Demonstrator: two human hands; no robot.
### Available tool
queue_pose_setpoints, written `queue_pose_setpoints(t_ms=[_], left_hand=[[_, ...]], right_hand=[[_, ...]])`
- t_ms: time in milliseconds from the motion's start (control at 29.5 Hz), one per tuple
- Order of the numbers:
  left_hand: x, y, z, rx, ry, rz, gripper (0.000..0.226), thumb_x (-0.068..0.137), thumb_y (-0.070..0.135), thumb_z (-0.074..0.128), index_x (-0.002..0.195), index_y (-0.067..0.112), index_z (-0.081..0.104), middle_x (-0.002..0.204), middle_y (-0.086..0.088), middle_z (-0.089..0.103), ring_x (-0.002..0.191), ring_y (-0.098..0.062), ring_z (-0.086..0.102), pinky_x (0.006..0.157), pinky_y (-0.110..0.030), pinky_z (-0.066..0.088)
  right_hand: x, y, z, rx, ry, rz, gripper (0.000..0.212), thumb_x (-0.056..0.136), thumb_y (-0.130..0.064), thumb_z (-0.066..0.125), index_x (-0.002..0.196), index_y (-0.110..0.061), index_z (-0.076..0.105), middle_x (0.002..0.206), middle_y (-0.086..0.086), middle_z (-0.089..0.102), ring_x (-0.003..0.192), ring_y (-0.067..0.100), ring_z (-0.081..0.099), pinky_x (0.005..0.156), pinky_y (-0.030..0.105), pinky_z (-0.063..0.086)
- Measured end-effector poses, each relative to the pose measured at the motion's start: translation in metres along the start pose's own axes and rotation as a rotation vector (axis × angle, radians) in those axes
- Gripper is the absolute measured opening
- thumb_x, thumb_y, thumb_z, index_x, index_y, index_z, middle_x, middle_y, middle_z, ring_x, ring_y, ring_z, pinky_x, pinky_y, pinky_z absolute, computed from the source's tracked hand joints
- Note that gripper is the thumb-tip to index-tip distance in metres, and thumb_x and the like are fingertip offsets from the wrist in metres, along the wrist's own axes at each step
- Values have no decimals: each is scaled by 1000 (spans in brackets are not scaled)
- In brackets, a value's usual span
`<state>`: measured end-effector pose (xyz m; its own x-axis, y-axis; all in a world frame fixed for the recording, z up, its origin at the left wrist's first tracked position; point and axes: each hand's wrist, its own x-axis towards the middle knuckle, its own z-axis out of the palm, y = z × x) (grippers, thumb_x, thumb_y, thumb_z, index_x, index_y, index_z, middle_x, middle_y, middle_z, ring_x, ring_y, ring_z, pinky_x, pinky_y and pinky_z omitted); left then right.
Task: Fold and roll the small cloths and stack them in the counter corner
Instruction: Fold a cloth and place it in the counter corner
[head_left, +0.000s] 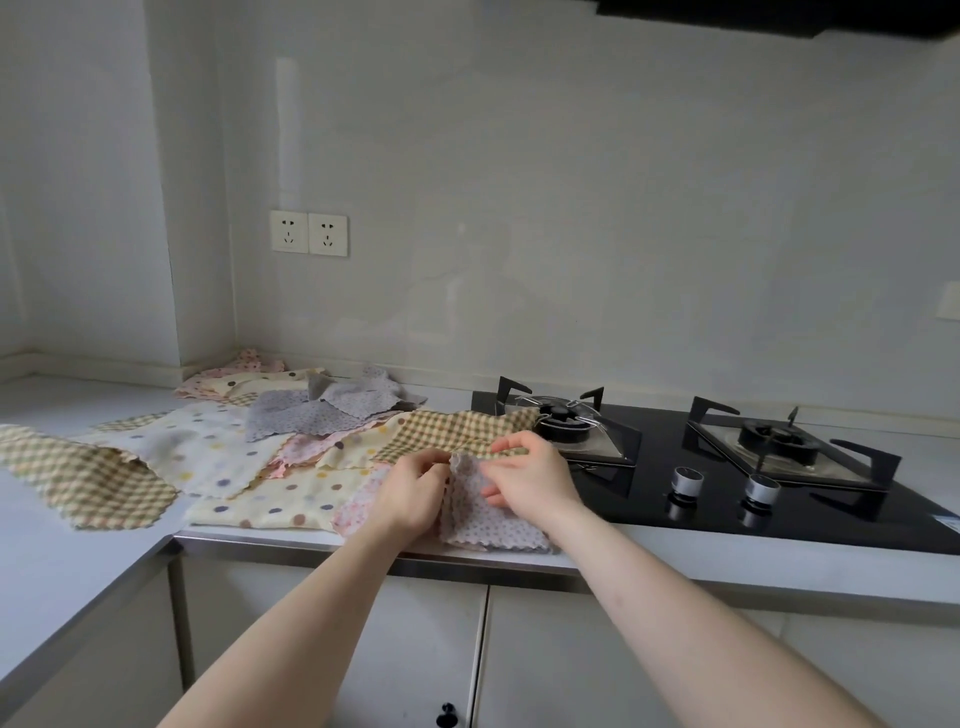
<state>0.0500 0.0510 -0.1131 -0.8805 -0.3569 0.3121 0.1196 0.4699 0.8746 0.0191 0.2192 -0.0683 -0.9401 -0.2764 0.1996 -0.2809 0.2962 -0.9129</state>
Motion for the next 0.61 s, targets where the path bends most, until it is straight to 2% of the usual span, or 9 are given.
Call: queue_pose_setpoints(t_ms=[102, 169, 237, 372, 440, 542, 609], left_hand=[[0, 2, 0, -67, 28, -7, 29, 91, 43, 52, 97, 25, 74, 99, 10, 74, 102, -14, 66, 90, -33, 50], [0, 1, 0, -59, 23, 1, 32, 91, 53, 58, 103, 28, 73, 99, 13, 74, 98, -9, 68, 85, -30, 52], [0, 1, 1, -33, 8, -7, 32, 90, 51, 68, 113, 29, 69, 99, 11, 74, 92, -7, 70, 76, -25, 54], [-1, 0, 1, 21, -16, 16, 39, 85, 38, 76, 122, 32, 66, 102, 8, 73, 86, -7, 71, 68, -19, 56], [-1, 0, 1, 14, -22, 42, 39, 85, 31, 76, 124, 31, 67, 102, 7, 74, 85, -6, 71, 65, -18, 57], [-5, 3, 0, 13, -12, 85, 39, 86, 19, 75, 123, 27, 69, 96, 9, 72, 76, -2, 66, 60, -12, 50], [-7, 5, 0, -8, -17, 103, 39, 86, 13, 75, 122, 26, 69, 90, 9, 69, 70, 0, 62, 58, -11, 48]], right_hand=[[0, 19, -20, -129, 179, -116, 11, 92, -22, 70, 98, -28, 64, 90, -9, 75, 78, 9, 73, 77, 37, 63], [0, 36, -32, -187, 253, -109, 14, 92, -26, 72, 102, -30, 63, 96, -15, 72, 83, 3, 68, 82, 35, 59], [-1, 50, -37, -173, 275, -60, 20, 91, -34, 73, 108, -29, 63, 98, -18, 70, 85, 2, 66, 87, 37, 57], [-2, 59, -33, -200, 215, -21, 35, 94, -49, 66, 122, -29, 61, 105, -20, 70, 91, 0, 65, 80, 29, 54], [-1, 58, -31, -256, 175, -14, 38, 95, -50, 62, 128, -32, 56, 110, -18, 71, 99, 6, 65, 84, 32, 53], [-2, 55, -31, -291, 141, 2, 42, 95, -48, 61, 134, -33, 53, 93, -25, 67, 108, 10, 63, 91, 36, 50], [-3, 55, -32, -268, 118, 12, 42, 93, -44, 64, 133, -35, 54, 83, -27, 66, 101, 8, 66, 91, 37, 53]])
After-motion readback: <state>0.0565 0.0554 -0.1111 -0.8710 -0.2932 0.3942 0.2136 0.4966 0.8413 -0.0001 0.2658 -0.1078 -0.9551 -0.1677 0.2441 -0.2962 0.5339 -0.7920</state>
